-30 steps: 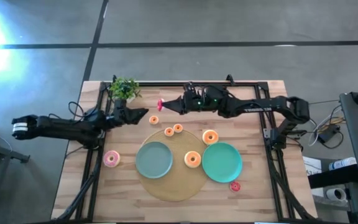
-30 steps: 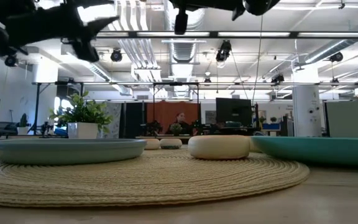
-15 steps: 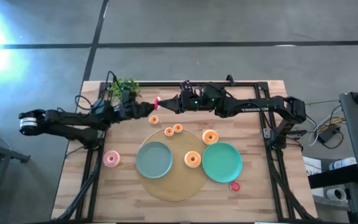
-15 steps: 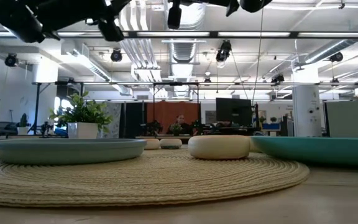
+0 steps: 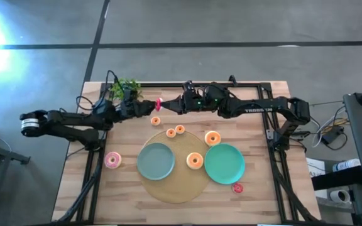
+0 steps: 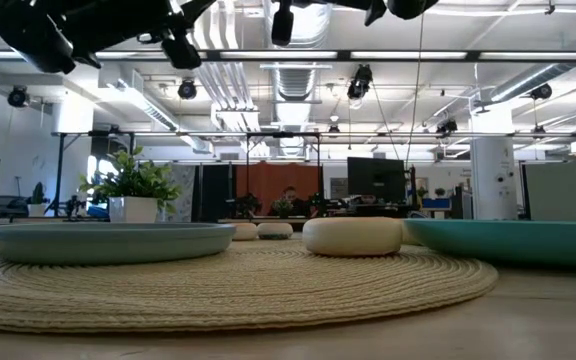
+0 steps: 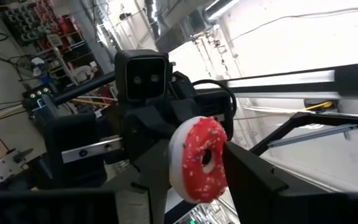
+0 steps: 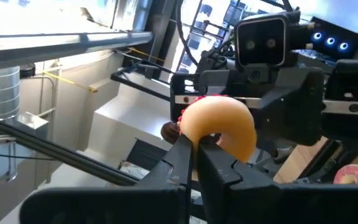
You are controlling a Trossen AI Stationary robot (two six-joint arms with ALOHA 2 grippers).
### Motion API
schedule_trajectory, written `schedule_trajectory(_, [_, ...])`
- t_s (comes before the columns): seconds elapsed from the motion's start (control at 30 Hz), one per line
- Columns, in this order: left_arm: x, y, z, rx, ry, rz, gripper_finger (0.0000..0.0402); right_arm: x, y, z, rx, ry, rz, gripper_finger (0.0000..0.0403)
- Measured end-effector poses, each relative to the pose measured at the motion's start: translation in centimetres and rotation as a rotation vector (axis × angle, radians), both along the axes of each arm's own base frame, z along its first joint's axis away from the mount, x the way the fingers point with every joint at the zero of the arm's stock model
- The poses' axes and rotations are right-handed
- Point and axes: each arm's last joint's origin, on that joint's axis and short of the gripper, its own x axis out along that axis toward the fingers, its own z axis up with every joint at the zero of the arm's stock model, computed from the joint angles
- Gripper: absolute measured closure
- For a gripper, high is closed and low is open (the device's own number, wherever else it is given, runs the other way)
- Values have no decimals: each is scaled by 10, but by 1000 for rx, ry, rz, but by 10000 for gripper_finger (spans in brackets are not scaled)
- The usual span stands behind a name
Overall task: Pick & Place donuts
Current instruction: Put the small red donut on the blue plate
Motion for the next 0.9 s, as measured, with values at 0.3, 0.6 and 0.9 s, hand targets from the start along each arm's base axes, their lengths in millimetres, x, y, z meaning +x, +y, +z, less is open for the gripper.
schedule_trajectory(0.3, [5,1,1,1,6,2,278,-1,-7,0,0,-3,-10,394])
schedule_trajectory(0.6, [16,4,-3,2,39,-10,278,-1,-8,0,-2,-3,-9,394])
schedule_trajectory(0.9, [11,2,7,34,-36,-2,282,-2,-9,1,-9,-6,-8,394])
